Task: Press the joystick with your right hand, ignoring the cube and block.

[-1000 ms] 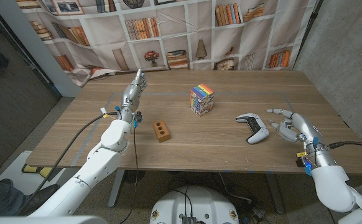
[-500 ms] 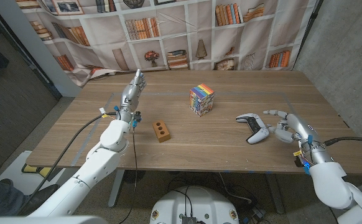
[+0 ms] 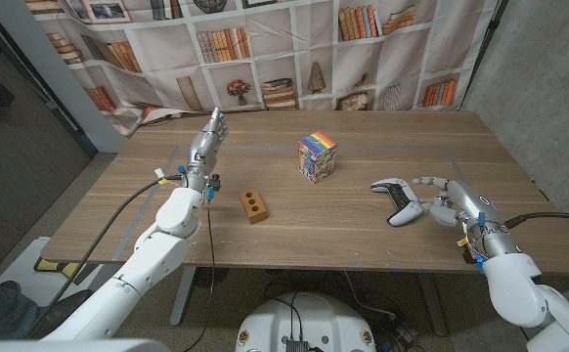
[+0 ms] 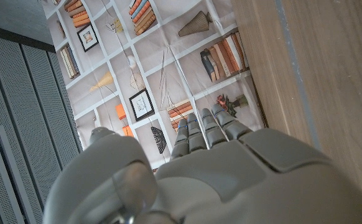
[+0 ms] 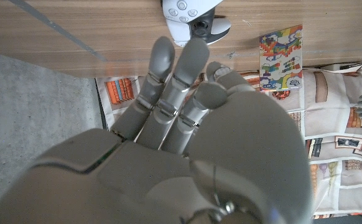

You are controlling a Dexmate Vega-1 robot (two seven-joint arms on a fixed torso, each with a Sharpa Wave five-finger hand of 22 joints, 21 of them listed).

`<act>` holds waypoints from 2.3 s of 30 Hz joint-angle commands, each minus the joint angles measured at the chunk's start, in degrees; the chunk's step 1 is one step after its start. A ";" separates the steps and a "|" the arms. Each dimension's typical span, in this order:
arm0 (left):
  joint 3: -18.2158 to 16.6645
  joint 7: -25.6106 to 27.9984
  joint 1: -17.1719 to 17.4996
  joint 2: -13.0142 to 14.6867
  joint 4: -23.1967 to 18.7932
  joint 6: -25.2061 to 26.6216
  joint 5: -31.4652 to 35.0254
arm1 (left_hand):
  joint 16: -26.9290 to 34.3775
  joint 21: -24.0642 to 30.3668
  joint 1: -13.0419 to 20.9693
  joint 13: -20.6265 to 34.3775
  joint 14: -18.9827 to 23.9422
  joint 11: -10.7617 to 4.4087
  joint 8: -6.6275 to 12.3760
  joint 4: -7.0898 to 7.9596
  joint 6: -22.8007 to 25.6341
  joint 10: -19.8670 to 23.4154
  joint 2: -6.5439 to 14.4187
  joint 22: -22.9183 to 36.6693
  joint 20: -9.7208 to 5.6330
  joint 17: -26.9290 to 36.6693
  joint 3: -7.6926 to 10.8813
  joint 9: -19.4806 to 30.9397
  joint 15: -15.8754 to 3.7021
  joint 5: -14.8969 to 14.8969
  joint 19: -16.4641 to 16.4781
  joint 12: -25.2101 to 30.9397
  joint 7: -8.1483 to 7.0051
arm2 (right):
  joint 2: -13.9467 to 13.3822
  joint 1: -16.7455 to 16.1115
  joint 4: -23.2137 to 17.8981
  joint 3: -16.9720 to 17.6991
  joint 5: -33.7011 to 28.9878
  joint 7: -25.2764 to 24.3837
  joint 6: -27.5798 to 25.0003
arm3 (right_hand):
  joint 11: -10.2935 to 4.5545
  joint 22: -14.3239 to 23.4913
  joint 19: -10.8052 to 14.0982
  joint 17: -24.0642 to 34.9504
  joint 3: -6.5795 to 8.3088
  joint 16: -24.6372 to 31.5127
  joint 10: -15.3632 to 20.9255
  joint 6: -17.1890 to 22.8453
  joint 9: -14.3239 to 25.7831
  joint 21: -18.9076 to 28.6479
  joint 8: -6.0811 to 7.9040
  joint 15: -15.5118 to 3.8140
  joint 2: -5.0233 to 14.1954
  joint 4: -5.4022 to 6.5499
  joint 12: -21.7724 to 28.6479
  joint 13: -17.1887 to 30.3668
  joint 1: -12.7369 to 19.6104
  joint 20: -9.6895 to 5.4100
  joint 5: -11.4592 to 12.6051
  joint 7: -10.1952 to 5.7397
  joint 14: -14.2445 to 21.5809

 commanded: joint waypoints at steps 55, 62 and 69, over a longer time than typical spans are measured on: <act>-1.66 -1.52 2.14 3.40 -2.29 2.45 -1.93 | -0.26 -0.74 1.01 0.09 0.24 -0.15 -0.64 0.10 0.43 0.30 0.48 0.16 0.40 0.19 0.95 0.14 -0.13 -1.05 0.39 -0.66 -0.12 | -21.66 12.19 -7.19 -18.19 -0.83 11.88 -35.22 | 0.29 -2.59 -1.34 -1.31 5.80 -1.54 0.81 -4.01 -0.01 3.52 0.10 -0.09 -2.07 0.46 0.91 -4.83 -0.35 -4.34 8.11 1.44 0.59; -1.64 -1.72 2.01 3.13 -1.78 2.06 -2.07 | -0.24 -0.73 0.99 0.09 0.29 -0.11 -0.67 0.16 0.45 0.26 0.47 0.17 0.42 0.20 0.97 0.15 -0.14 -1.16 0.55 -0.70 -0.16 | -24.06 13.35 -8.01 -19.47 1.49 10.75 -38.07 | 0.27 -2.96 -1.29 -1.32 6.07 -1.40 0.65 -3.87 -0.01 3.52 0.21 -0.09 -2.03 0.50 1.09 -5.02 -0.63 -4.36 8.27 1.59 0.68; -1.67 -1.91 2.07 2.78 -1.13 1.54 -2.39 | -0.25 -0.77 0.98 0.09 0.29 -0.16 -0.70 0.21 0.45 0.25 0.46 0.17 0.45 0.21 0.99 0.15 -0.11 -1.24 0.54 -0.72 -0.27 | -25.96 14.90 -8.20 -21.36 4.03 9.00 -39.54 | 0.25 -3.36 -1.15 -1.64 6.19 -1.49 0.41 -3.60 -0.01 3.65 0.31 -0.10 -2.00 0.57 1.24 -5.24 -1.03 -4.41 8.29 1.58 0.57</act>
